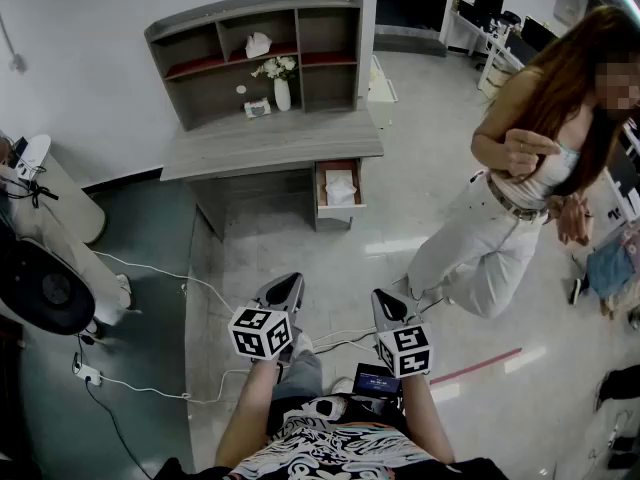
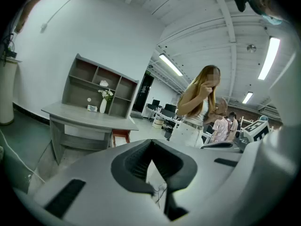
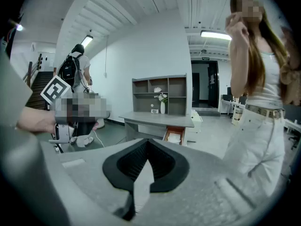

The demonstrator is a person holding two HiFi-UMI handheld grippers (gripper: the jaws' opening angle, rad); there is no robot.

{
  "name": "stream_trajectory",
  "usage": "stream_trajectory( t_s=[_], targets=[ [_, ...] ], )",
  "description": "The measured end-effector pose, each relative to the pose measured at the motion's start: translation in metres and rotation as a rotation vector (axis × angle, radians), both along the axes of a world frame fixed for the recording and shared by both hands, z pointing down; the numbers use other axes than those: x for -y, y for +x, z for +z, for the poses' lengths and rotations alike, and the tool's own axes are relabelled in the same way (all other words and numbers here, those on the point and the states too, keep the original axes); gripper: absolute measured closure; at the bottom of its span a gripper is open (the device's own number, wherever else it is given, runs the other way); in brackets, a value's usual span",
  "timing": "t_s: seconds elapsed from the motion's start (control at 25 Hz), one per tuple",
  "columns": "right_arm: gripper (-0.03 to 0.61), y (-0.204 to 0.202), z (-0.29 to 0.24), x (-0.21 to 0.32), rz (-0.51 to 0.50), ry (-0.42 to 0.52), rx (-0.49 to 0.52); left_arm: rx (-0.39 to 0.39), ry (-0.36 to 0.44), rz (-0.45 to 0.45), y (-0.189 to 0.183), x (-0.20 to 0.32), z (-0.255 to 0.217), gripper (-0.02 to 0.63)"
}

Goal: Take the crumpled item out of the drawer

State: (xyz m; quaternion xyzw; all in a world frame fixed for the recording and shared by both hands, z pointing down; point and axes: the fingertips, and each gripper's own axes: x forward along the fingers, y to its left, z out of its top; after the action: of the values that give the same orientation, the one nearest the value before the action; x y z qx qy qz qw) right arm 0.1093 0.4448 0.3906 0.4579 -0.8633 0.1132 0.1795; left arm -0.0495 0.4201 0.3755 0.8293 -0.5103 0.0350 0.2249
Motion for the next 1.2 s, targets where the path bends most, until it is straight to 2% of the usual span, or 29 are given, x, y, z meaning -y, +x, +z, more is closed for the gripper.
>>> stream_trajectory(
  t_s=[0.16, 0.36, 0.68, 0.92, 1.2],
  targets=[
    [0.574, 0.005, -0.002, -0.008, -0.01, -0.012, -0.002, 0.031, 0.008, 0.003, 0.007, -0.007, -0.005, 0.612],
    [0.574, 0.009, 0.004, 0.004, -0.022, -0.021, -0.005, 0.034, 0.009, -0.006, 0.01, 0.005, -0.004, 0.614],
    [0.574, 0.021, 0.013, 0.064, 0.023, -0.043, 0.068, 0.037, -0.008, -0.023, 0.01, 0.054, 0.009, 0.614],
    [0.574, 0.018, 0.048, 0.142, 0.025, -0.094, 0.067, 0.026, -0.044, -0.024, 0.005, 0.138, 0.042, 0.614],
    [0.574, -0.001, 0.06, 0.292, 0.032, -0.117, 0.021, 0.076, -0.088, 0.037, -0.005, 0.291, 0.058, 0.612]
  ],
)
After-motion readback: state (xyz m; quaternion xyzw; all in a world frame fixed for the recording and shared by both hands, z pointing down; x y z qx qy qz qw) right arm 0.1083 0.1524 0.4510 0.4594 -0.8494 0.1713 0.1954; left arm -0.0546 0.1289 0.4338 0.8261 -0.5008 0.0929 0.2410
